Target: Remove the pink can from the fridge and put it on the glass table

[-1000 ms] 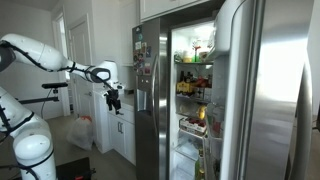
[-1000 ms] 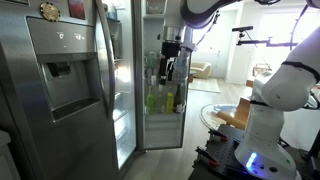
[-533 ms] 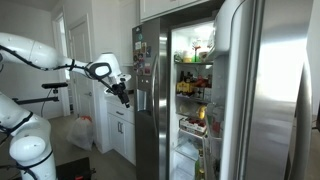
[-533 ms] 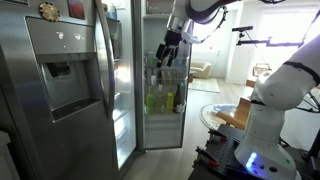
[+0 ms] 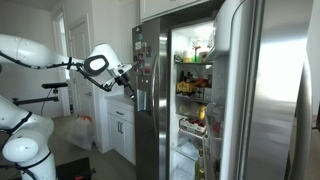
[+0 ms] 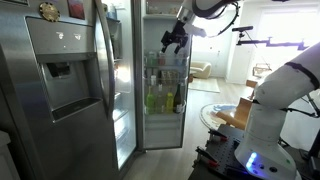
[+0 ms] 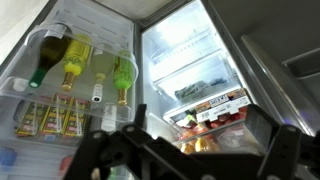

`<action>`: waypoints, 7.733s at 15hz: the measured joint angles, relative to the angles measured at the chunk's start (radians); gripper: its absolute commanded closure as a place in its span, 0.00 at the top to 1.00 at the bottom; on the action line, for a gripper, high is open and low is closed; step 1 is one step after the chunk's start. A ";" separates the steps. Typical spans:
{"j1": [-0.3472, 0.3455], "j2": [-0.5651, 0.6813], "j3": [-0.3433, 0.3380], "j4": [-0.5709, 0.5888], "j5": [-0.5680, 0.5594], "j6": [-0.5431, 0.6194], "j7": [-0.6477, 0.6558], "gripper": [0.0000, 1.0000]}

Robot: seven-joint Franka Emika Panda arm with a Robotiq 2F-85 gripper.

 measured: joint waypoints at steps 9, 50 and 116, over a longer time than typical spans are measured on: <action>-0.184 0.000 -0.054 0.056 -0.056 0.053 0.072 1.00; -0.128 0.829 -0.332 0.741 -0.283 0.288 0.146 1.00; -0.026 1.116 -0.439 1.031 -0.328 0.400 0.235 0.45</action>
